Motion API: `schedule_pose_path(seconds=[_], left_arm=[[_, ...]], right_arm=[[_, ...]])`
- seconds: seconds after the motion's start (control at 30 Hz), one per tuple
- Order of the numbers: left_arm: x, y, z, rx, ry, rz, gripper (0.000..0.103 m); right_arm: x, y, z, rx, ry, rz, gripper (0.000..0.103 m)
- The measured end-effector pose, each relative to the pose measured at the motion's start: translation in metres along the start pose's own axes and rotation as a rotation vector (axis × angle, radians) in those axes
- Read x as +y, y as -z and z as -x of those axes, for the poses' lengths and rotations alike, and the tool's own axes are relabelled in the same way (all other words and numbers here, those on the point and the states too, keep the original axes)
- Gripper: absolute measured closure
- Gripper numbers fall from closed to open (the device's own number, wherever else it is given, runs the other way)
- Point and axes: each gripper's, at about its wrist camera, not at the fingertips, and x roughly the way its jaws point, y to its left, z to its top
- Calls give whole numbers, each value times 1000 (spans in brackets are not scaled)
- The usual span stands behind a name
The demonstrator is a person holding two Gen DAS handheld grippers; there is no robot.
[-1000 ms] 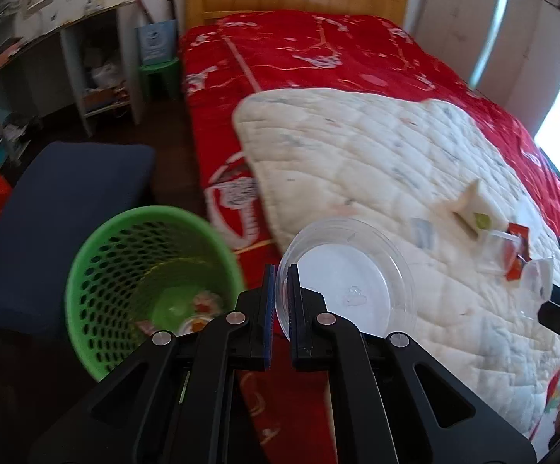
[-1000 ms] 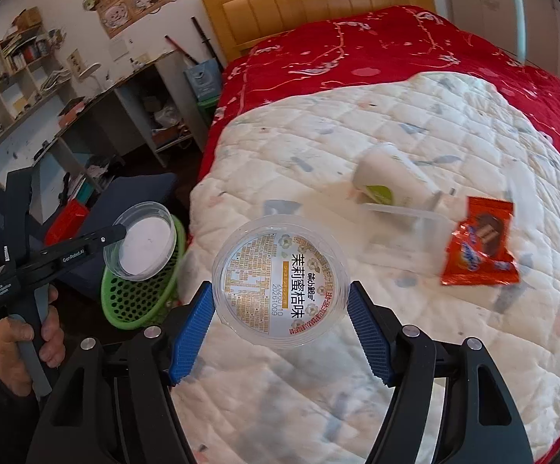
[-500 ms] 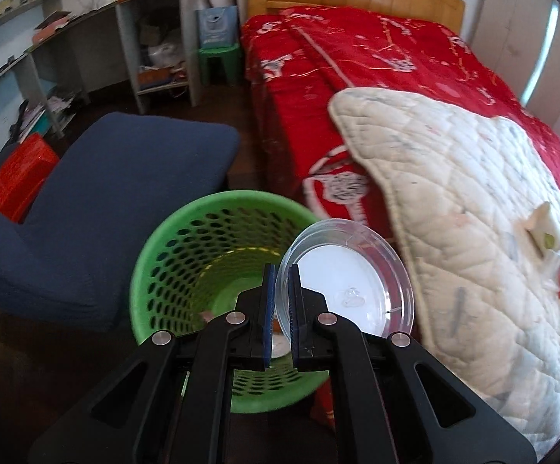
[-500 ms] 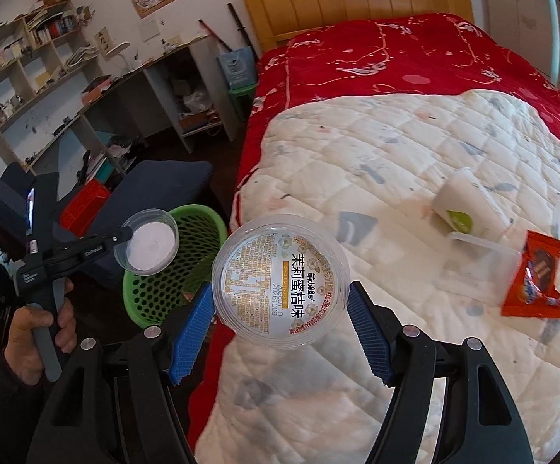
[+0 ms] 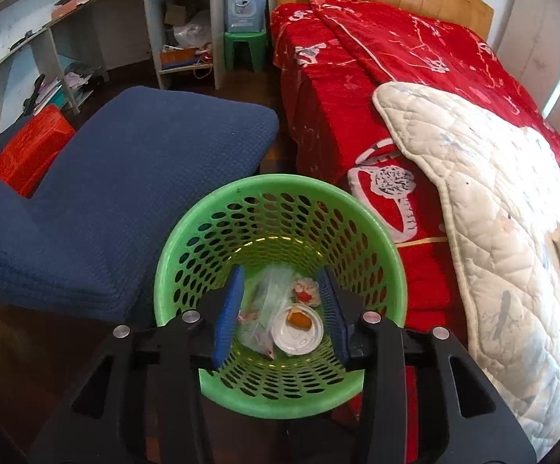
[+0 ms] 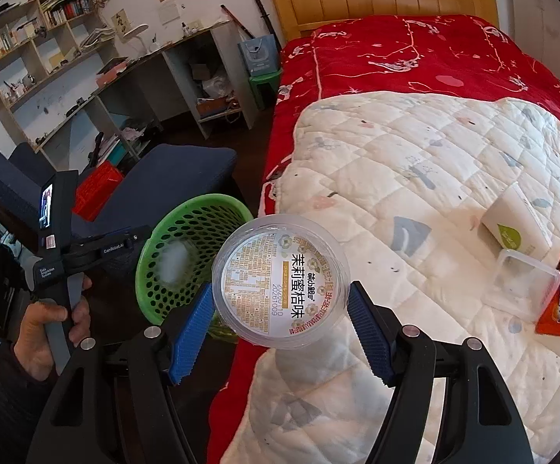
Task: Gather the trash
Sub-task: 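Lower the plastic tub into the wastebasket and open the right gripper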
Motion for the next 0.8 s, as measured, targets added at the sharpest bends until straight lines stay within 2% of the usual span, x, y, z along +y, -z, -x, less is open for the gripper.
schedule_pose_path(seconds=[0.4,0.47,0.8], left_arm=[[22,4,25,-44,16,45,56],[27,7,31,-52,14,52,52],[50,23,46,-71,-13,59,47]], right_arm=[[28,-8,-15,13,-36,51,36],[34,-10,-20,22,-48,57,36],[75,-22,-61,70,-100,106,36]])
